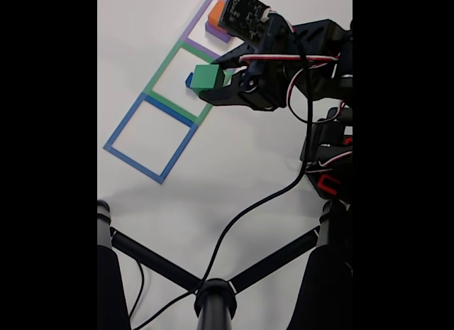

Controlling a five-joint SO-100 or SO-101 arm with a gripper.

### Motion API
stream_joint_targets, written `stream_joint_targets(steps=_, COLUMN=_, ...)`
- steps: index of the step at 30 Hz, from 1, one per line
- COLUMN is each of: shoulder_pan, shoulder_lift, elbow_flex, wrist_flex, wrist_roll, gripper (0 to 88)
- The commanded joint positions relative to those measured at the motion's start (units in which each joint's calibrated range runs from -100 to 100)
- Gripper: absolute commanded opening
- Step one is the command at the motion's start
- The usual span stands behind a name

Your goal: Tower of hanoi

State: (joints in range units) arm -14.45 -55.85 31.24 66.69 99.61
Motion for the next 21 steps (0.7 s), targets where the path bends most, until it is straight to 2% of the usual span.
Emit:
stream_joint_targets(steps=1, shoulder_pan=-2.52, shoulder_lift=-1.12, elbow_flex=11.96, wrist_flex=-13.8, wrist_roll=0.39, gripper=4.5)
stream_joint_targets(steps=7, shoulder_pan=-3.66, shoulder_lift=2.08, elbow_flex=32.32, wrist_flex=-39.05, wrist_roll=0.39, gripper=4.9)
stream_joint_targets(steps=12, shoulder_pan=-3.58, shoulder_lift=12.5, elbow_flex=43.49, wrist_flex=-62.28, wrist_roll=0.39, gripper=4.9)
stream_joint_targets(steps=21, shoulder_pan=-4.27, shoulder_lift=36.78, elbow_flex=48.22, wrist_flex=-94.9, wrist_roll=0.39, gripper=4.9)
